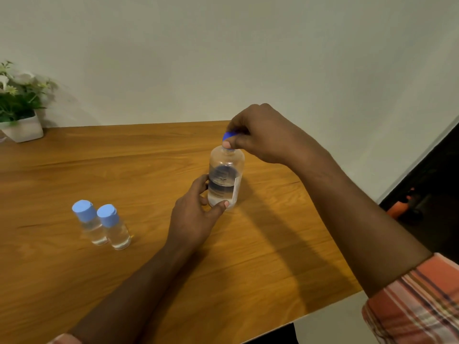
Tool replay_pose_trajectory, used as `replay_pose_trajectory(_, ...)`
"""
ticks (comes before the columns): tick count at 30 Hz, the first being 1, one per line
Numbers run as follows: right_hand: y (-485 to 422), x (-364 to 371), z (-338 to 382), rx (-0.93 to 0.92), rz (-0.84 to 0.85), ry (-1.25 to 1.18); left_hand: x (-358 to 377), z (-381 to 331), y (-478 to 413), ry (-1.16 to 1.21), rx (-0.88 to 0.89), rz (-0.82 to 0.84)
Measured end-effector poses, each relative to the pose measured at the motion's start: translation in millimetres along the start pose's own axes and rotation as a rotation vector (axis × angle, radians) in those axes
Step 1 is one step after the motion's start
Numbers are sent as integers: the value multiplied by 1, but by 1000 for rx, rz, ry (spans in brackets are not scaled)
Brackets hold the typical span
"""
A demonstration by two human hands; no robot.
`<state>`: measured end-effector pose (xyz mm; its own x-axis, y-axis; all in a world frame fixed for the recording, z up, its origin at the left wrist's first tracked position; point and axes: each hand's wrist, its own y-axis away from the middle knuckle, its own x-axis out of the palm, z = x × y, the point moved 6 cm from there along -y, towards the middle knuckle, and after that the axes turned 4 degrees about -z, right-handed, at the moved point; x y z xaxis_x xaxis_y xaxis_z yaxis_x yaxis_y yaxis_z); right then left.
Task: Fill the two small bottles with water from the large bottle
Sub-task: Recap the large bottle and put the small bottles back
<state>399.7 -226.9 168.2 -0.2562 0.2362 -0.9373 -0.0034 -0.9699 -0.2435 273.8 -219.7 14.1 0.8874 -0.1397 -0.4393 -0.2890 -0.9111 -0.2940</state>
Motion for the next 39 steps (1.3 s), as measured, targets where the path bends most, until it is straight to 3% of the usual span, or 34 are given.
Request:
replay_pose_trajectory(8,-11,6,-5,100,6,209,-1,-2,1,9,-11,8)
replay_pose_trajectory(12,-5,-5,-8,99,61,38,-1,-2,2,14,-15,7)
replay_pose_trajectory(17,-2,-13,6,-42,152,-117,-1,-1,1,-2,-23,14)
replay_pose_trajectory(27,-12,-8,10,-9,16,66,0,0,1,-23,-16,6)
replay_pose_trajectory(35,-12,2,0,148,-72,185,0,0,1,-13,-8,-3)
replay_pose_trajectory(39,-2,-1,-3,169,-29,45,0,-1,1,-16,-7,-2)
